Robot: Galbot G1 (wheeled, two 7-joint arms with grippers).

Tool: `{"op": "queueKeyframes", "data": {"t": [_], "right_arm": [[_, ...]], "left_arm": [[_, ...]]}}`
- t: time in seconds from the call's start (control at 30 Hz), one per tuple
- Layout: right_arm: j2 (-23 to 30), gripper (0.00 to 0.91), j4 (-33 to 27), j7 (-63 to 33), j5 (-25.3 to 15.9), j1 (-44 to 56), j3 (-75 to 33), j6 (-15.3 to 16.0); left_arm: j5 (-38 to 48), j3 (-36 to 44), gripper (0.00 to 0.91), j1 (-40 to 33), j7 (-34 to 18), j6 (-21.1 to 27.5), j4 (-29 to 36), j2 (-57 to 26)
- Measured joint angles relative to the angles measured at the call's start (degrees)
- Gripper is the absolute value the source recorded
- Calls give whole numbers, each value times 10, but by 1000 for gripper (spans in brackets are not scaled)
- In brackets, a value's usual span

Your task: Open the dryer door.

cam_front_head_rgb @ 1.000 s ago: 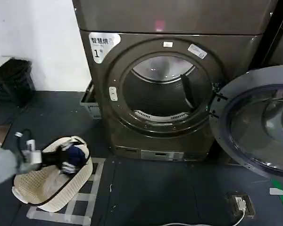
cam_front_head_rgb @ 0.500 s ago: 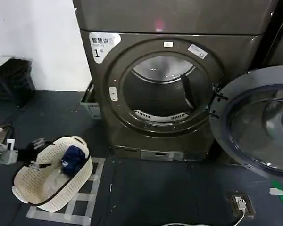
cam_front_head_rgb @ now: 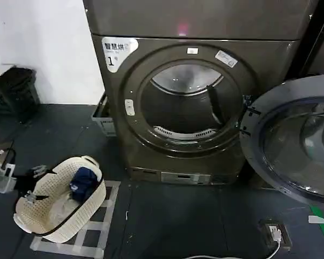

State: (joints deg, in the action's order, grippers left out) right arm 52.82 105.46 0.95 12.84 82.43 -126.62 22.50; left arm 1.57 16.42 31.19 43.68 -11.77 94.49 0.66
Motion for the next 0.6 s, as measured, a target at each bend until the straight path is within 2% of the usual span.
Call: {"op": "queueKeyframes", "data": {"t": [0.23, 0.6], "right_arm": [[3, 907, 4, 0, 4, 1, 0, 2], [4, 907, 7, 0, 6, 0, -2, 3]], "left_arm": [[-15, 0, 907, 0, 23, -18, -1, 4], [-29, 1, 907, 0, 22, -23, -11, 7]]}}
